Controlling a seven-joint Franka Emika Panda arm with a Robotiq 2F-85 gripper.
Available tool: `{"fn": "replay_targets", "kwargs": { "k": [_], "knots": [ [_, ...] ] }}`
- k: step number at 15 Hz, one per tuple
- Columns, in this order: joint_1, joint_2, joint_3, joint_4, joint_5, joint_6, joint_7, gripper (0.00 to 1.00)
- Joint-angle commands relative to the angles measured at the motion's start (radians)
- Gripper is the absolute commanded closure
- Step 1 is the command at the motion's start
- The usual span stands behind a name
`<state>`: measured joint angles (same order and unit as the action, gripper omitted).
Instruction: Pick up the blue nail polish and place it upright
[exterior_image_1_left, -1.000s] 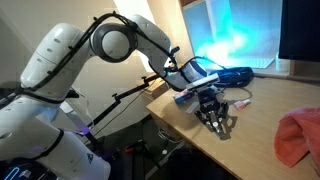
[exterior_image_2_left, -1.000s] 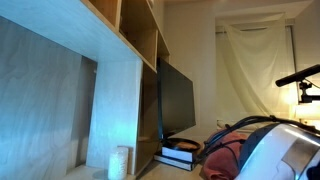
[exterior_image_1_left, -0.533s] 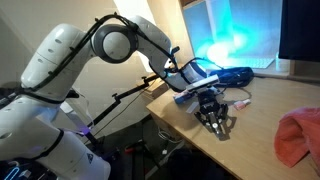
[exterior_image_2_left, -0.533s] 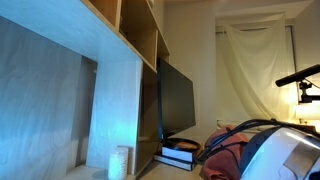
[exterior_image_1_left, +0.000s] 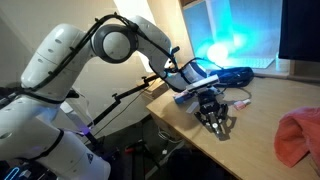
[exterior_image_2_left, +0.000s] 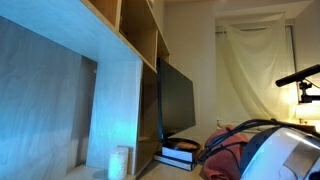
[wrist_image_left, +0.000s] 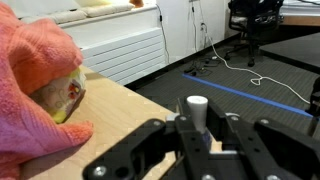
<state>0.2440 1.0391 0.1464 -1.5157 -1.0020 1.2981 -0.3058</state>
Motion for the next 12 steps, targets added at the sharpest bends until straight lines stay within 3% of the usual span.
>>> {"fn": "replay_targets", "kwargs": {
  "k": [1, 8, 9, 12],
  "knots": [
    [-0.001, 0.005, 0.004, 0.007, -0.002, -0.005, 0.000, 0.78],
    [-0.001, 0.005, 0.004, 0.007, -0.002, -0.005, 0.000, 0.78],
    [-0.001, 0.005, 0.004, 0.007, -0.002, -0.005, 0.000, 0.95],
    [0.008, 0.044, 0.003, 0.054, 0.002, -0.027, -0.029, 0.95]
  ]
}}
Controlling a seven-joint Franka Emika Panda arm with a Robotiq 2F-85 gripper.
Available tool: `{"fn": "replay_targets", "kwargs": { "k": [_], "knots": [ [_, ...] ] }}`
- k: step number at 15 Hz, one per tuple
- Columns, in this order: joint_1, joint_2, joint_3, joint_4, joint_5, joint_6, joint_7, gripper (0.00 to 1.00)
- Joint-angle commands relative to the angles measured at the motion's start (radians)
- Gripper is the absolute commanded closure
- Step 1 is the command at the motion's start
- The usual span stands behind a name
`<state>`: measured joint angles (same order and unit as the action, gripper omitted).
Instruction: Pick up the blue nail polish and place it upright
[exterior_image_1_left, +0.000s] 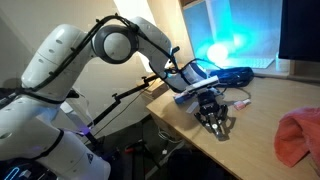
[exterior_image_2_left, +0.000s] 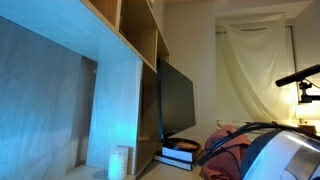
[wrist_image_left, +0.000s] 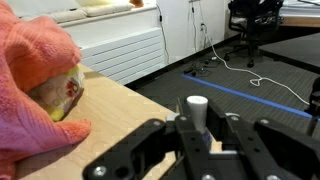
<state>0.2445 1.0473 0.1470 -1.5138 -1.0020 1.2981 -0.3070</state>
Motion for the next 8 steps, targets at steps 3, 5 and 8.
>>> {"fn": "replay_targets", "kwargs": {
  "k": [3, 5, 8],
  "knots": [
    [0.013, 0.068, -0.002, 0.085, 0.002, -0.033, -0.031, 0.95],
    [0.013, 0.085, -0.003, 0.104, 0.003, -0.032, -0.034, 0.95],
    [0.016, 0.100, -0.007, 0.127, 0.002, -0.047, -0.030, 0.95]
  ]
}}
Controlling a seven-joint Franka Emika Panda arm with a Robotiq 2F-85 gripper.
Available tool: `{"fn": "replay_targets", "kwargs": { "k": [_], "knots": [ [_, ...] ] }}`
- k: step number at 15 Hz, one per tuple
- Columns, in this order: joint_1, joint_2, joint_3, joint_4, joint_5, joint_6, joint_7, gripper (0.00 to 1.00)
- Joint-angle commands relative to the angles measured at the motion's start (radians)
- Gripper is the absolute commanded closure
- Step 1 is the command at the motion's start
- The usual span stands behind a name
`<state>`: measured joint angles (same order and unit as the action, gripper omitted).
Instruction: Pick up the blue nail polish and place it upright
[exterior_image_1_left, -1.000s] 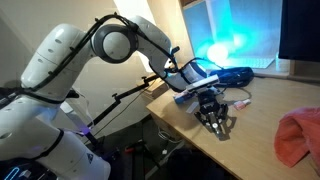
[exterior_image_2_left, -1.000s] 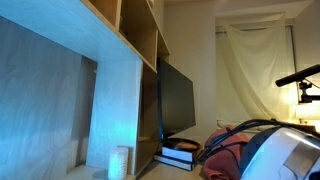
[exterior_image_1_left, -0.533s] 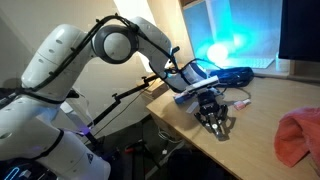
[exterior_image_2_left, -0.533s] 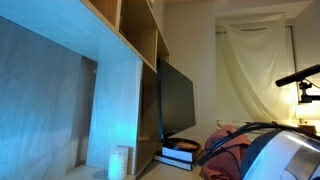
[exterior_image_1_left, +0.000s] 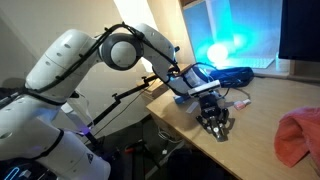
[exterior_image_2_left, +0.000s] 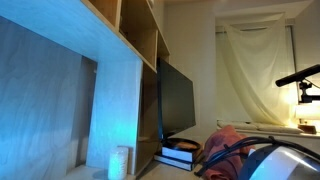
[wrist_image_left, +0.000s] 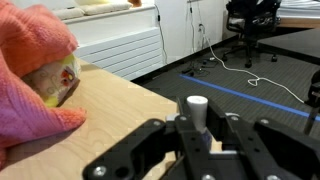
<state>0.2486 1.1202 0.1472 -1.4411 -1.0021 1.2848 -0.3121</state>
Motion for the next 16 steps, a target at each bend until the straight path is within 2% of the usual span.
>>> {"fn": "replay_targets", "kwargs": {
  "k": [1, 2, 3, 9, 12, 16],
  "knots": [
    [0.011, 0.033, -0.007, 0.065, 0.007, -0.035, -0.020, 0.53],
    [0.016, 0.035, -0.010, 0.067, 0.002, -0.045, -0.024, 0.53],
    [0.016, 0.038, -0.010, 0.072, 0.003, -0.046, -0.025, 0.47],
    [0.023, 0.059, -0.015, 0.094, -0.003, -0.078, -0.037, 0.01],
    [0.009, 0.028, 0.000, 0.067, 0.004, -0.063, -0.040, 0.00],
    [-0.050, -0.085, 0.045, -0.043, 0.029, 0.036, -0.070, 0.00]
  ]
}}
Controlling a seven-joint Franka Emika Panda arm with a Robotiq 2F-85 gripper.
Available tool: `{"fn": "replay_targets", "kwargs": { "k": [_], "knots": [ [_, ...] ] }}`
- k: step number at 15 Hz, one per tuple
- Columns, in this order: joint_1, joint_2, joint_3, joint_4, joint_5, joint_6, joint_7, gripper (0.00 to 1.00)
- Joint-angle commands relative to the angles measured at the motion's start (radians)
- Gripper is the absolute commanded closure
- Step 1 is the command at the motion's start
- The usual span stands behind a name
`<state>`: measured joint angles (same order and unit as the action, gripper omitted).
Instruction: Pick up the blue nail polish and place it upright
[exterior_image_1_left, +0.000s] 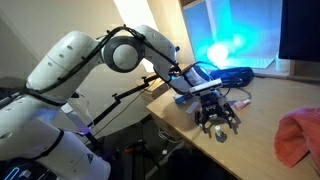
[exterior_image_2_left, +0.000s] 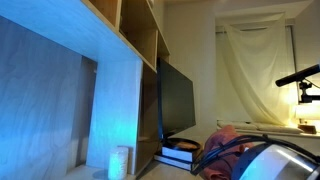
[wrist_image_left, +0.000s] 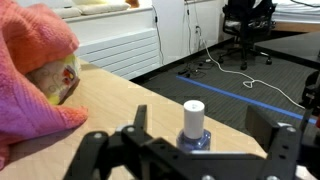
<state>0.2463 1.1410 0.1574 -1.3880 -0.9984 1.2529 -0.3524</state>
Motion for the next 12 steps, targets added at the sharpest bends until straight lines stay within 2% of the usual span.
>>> {"fn": "replay_targets", "kwargs": {
  "k": [1, 7, 12],
  "knots": [
    [-0.064, -0.131, 0.047, -0.119, 0.035, 0.097, -0.035, 0.00],
    [-0.190, -0.303, 0.092, -0.295, 0.135, 0.367, -0.117, 0.00],
    [-0.271, -0.429, 0.102, -0.464, 0.259, 0.592, -0.262, 0.00]
  ]
}}
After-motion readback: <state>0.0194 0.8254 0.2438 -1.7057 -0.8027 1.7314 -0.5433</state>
